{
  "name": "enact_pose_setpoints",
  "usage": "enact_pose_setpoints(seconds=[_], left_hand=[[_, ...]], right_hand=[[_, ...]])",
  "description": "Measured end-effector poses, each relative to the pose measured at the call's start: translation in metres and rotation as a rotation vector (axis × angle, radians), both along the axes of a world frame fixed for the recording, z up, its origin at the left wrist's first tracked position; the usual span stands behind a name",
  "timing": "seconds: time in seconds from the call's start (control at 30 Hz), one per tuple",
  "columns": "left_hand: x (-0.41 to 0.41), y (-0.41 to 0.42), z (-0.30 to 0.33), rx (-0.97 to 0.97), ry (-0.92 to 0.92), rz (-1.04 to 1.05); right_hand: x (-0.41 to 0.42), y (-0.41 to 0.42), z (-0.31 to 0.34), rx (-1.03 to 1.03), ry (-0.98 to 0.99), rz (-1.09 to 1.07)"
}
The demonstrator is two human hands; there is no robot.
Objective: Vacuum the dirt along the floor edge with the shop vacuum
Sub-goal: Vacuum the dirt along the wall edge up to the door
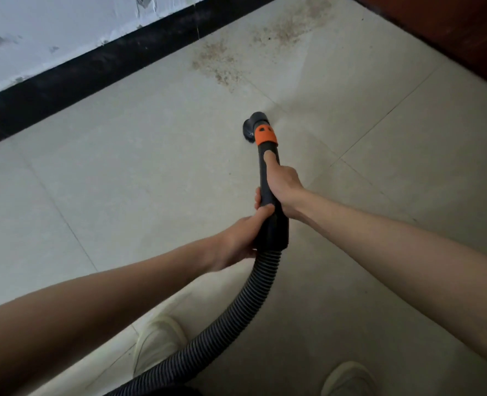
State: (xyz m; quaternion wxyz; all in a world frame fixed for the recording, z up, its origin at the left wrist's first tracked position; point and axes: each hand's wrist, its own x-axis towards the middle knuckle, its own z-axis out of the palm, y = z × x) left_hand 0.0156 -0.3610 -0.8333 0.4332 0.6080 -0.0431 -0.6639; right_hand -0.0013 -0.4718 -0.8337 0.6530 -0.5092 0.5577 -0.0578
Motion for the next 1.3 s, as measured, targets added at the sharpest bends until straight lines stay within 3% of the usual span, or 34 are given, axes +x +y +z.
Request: enact_pose_setpoints(seconds=[0.13, 0.37, 0.6, 0.83, 1.3], left_hand=[[0.026, 0.0, 0.003, -0.011, 0.019, -0.053], [0.03, 0.031, -0.008, -0.021, 0.209, -0.465], [0.016, 0.033, -0.004, -0.044, 0.272, -0.654], [0.024, 0.042, 0.0, -0.052, 0.314, -0.662], [0.057, 0.045, -0.006, -0.021, 0.11, -0.303]], right_hand=[[0.021, -0.006, 0.004, 0.017, -0.045, -0.018], [-0.021, 0.028, 0.004, 0.081, 0.024, 0.189], [-0.053, 0.041, 0.02, 0.111, 0.057, 0.24], [-0.045, 0.047, 0.02, 0.129, 0.039, 0.35], [0.01, 0.03, 0.008, 0.098, -0.039, 0.286]])
